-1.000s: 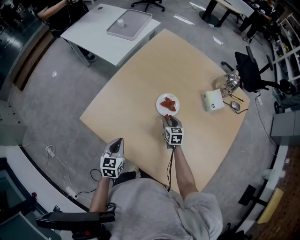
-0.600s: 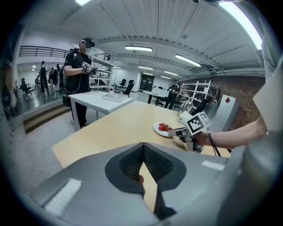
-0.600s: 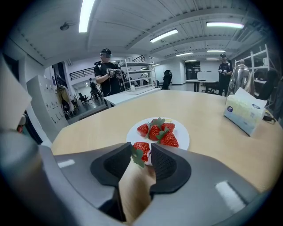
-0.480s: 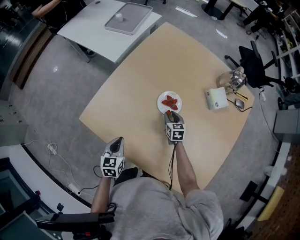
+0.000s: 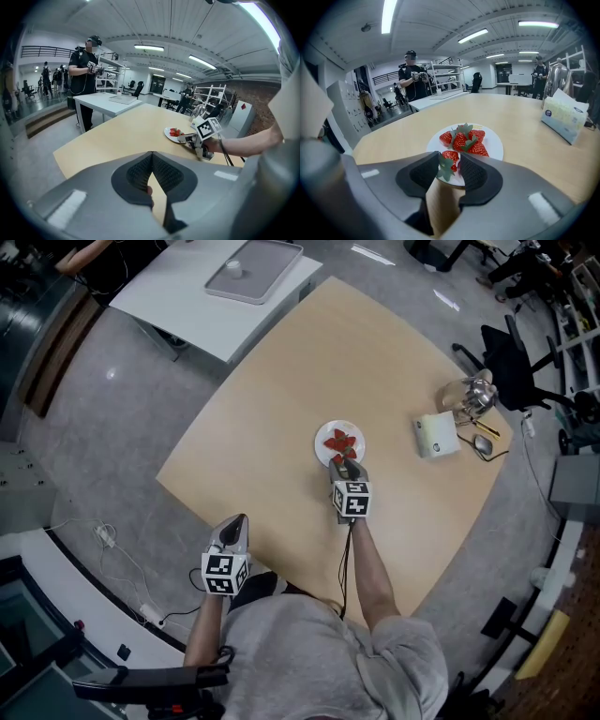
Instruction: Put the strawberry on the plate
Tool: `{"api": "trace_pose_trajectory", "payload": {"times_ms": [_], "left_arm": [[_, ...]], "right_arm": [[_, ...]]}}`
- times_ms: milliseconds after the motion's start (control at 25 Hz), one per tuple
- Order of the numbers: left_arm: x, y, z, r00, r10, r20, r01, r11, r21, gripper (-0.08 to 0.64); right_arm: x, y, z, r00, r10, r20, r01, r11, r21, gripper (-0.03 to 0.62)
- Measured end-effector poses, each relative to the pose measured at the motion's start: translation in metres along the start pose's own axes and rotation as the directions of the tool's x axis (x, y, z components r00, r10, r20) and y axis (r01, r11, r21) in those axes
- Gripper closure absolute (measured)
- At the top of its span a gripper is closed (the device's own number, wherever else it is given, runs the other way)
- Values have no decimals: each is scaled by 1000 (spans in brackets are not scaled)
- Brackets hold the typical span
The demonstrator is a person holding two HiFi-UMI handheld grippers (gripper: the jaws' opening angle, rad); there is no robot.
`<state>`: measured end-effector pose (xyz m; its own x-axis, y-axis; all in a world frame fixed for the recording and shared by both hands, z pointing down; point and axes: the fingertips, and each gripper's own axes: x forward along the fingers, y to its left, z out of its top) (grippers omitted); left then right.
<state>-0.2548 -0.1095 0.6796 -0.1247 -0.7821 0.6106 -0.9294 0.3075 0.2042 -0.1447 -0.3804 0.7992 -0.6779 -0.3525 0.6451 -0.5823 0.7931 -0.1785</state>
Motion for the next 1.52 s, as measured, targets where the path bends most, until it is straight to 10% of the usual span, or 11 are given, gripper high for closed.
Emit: {"api": "trace_pose_trajectory", "payload": {"times_ms": [1520], "left_arm": [[-21,-17,2,998,-30,49,29,999,23,541]], "right_arm": [[-40,9,21,998,2,64,0,1000,-30,473]]}}
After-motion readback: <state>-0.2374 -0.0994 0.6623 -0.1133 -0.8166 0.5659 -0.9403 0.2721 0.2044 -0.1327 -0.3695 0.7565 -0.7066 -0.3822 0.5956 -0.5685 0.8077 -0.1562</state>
